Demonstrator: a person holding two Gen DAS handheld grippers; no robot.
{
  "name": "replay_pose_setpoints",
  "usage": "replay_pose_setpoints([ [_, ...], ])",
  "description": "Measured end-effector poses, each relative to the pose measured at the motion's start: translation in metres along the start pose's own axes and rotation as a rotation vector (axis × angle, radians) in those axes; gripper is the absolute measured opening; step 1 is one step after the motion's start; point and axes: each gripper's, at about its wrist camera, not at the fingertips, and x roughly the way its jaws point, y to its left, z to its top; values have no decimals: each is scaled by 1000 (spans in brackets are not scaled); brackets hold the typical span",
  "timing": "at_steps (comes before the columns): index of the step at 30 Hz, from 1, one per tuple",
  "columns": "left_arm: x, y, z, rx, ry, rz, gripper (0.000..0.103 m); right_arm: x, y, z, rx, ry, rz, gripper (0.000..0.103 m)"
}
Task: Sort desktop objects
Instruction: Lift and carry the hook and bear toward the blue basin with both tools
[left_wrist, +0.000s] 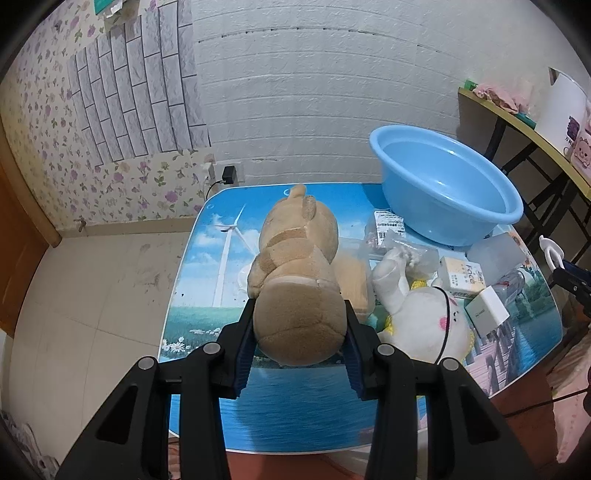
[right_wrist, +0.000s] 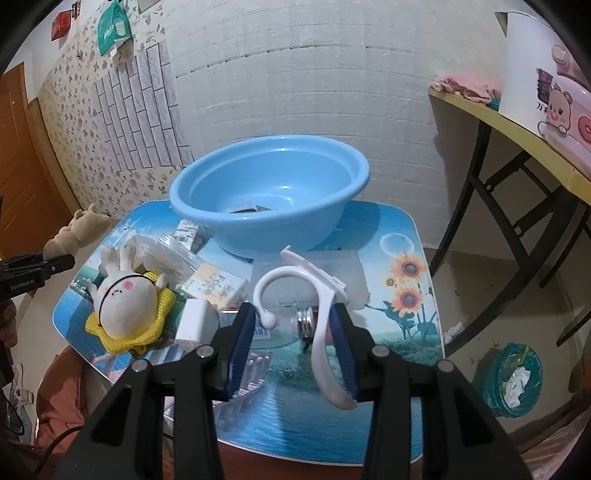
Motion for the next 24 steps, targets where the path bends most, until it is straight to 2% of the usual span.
replay_pose_setpoints([
  [12,-10,-15,16,26,-23,-10,40,-7,6,14,-12,-39,24,40],
  [24,-11,-48,54,82,-55,-57,40,-12,10,42,-28,-99,70,39],
])
